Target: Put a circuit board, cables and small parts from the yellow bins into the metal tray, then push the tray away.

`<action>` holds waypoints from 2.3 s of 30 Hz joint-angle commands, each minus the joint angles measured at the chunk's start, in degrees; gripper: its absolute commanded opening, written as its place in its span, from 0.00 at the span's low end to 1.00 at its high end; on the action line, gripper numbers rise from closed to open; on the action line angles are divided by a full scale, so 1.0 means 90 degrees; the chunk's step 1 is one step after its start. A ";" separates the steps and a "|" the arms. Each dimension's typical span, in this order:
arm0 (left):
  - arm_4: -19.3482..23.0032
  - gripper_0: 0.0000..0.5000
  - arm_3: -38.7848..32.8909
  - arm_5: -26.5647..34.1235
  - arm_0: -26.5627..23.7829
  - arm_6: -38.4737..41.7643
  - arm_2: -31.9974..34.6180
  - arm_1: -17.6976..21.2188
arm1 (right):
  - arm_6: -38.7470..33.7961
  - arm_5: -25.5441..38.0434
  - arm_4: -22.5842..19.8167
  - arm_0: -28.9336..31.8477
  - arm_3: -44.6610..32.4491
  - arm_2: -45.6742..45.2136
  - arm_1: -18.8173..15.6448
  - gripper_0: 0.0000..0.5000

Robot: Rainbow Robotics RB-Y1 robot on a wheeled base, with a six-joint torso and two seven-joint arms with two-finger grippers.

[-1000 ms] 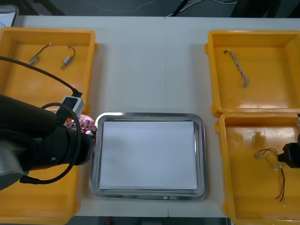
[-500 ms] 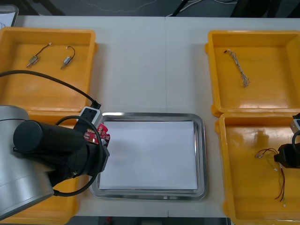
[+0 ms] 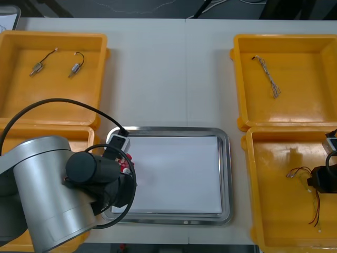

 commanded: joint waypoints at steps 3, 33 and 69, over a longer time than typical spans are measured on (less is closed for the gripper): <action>-0.0165 0.00 0.0199 0.0050 -0.0205 0.0331 -0.0333 -0.0321 | 0.0236 -0.0060 0.0089 0.0207 -0.0058 0.0176 -0.0166 1.00; -0.0487 0.00 0.0981 -0.0291 -0.0205 -0.0089 -0.0919 -0.0839 | 0.0275 -0.0099 0.0430 0.0236 -0.0067 0.0244 0.0097 1.00; -0.0604 0.00 0.1459 -0.0662 -0.0136 -0.0284 -0.1163 -0.0897 | 0.0334 -0.0275 0.0264 0.0236 -0.0077 0.0254 0.0341 0.00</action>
